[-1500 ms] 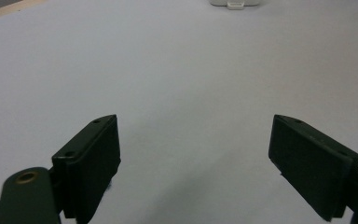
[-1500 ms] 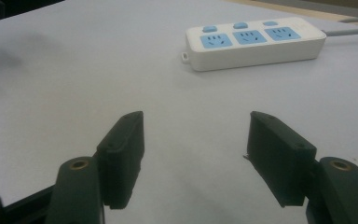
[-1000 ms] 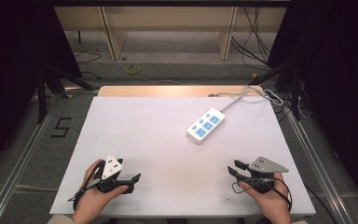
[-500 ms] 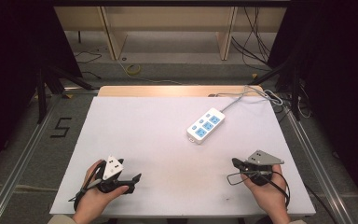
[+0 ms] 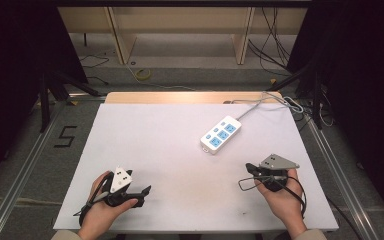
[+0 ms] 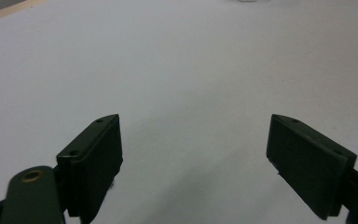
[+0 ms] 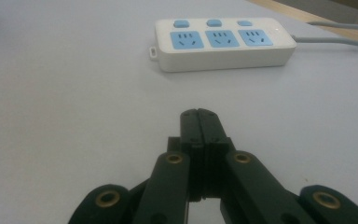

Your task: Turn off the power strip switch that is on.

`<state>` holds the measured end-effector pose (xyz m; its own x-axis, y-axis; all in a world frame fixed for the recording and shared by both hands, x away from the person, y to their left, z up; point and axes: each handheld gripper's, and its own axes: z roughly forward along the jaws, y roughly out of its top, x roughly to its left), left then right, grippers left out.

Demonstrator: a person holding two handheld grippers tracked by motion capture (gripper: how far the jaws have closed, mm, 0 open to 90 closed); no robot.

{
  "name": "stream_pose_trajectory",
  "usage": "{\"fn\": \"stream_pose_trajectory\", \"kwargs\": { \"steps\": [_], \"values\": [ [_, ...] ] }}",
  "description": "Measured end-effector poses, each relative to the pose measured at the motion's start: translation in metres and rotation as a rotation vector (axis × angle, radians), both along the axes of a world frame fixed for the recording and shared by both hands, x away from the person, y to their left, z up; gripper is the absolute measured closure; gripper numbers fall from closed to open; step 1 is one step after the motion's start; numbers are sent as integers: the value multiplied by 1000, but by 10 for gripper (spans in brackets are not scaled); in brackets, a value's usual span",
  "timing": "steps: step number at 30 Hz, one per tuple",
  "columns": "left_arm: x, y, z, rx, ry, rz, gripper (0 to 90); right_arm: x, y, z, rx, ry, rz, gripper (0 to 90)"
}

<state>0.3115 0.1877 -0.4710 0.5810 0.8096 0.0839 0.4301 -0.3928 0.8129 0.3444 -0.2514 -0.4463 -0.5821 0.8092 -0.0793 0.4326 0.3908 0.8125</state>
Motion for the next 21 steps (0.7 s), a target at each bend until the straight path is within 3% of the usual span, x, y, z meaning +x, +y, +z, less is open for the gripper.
{"fn": "stream_pose_trajectory", "kwargs": {
  "steps": [21],
  "values": [
    [0, -1, 0, 2, -3, 3, 181, 13, 2, 5, -8, 11, -14, 900]
  ]
}}
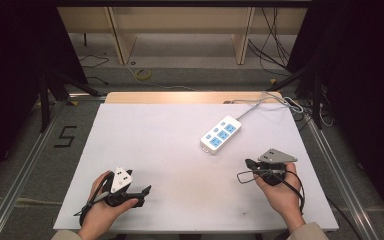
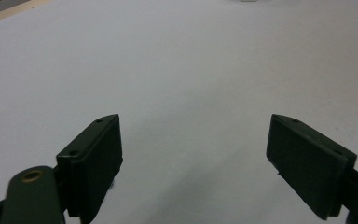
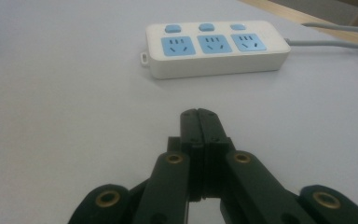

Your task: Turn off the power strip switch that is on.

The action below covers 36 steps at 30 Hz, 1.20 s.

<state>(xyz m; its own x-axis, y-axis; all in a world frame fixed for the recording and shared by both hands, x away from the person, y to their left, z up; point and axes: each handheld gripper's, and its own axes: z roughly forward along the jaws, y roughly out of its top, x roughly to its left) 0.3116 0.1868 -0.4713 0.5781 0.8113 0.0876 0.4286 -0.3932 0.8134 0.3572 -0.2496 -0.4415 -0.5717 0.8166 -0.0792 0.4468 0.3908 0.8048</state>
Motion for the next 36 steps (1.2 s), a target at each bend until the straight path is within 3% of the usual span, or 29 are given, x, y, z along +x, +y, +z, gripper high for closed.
{"fn": "stream_pose_trajectory", "kwargs": {
  "steps": [36],
  "values": [
    [1, 1, 2, 1, -24, 14, 197, 23, 3, 8, 6, 19, -23, 900]
  ]
}}
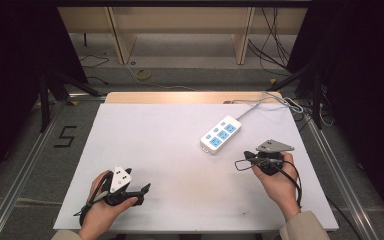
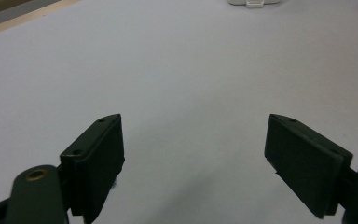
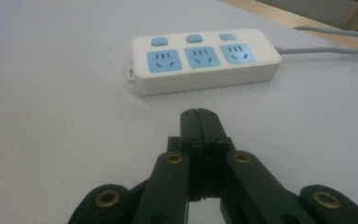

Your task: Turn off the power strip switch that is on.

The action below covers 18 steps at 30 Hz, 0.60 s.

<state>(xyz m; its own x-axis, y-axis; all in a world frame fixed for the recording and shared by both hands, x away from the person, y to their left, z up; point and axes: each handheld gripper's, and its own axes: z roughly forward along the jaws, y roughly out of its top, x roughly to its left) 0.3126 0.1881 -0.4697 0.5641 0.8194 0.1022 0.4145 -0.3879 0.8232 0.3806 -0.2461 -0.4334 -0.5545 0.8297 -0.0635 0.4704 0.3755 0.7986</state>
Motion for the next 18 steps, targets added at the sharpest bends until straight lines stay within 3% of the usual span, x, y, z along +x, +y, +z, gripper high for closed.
{"fn": "stream_pose_trajectory", "kwargs": {
  "steps": [18],
  "values": [
    [0, -1, 0, -6, -3, -4, 200, 15, 4, 1, -22, 24, -8, 900]
  ]
}}
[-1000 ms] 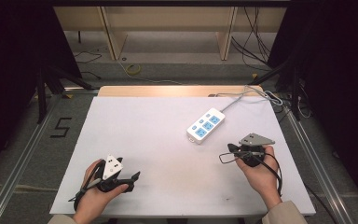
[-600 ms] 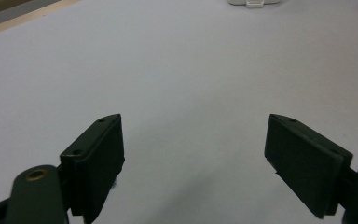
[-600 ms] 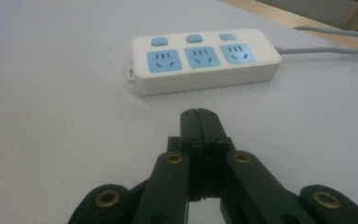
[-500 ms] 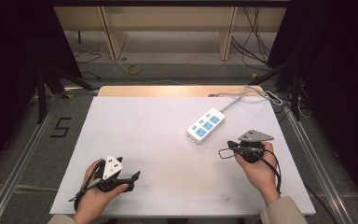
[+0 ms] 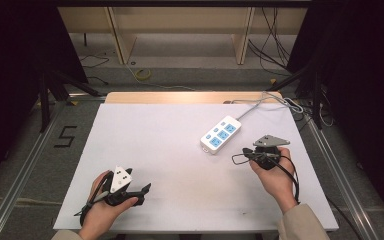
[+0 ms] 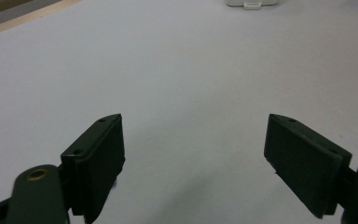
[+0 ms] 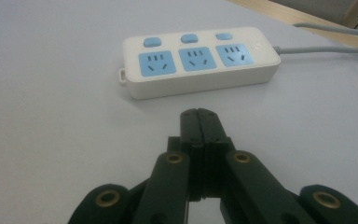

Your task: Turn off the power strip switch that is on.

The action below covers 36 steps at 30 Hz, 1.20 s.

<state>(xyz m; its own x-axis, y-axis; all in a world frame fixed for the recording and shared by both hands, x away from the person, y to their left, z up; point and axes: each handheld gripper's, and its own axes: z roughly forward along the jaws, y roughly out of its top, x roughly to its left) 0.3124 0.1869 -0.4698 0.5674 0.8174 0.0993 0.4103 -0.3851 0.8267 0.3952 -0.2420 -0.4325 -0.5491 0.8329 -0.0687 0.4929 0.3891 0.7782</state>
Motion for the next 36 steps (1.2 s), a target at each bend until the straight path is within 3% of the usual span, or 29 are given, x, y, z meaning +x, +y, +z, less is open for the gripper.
{"fn": "stream_pose_trajectory", "kwargs": {
  "steps": [36],
  "values": [
    [0, -1, 0, 1, -2, -5, 204, 32, 3, 15, -34, 25, -15, 900]
  ]
}}
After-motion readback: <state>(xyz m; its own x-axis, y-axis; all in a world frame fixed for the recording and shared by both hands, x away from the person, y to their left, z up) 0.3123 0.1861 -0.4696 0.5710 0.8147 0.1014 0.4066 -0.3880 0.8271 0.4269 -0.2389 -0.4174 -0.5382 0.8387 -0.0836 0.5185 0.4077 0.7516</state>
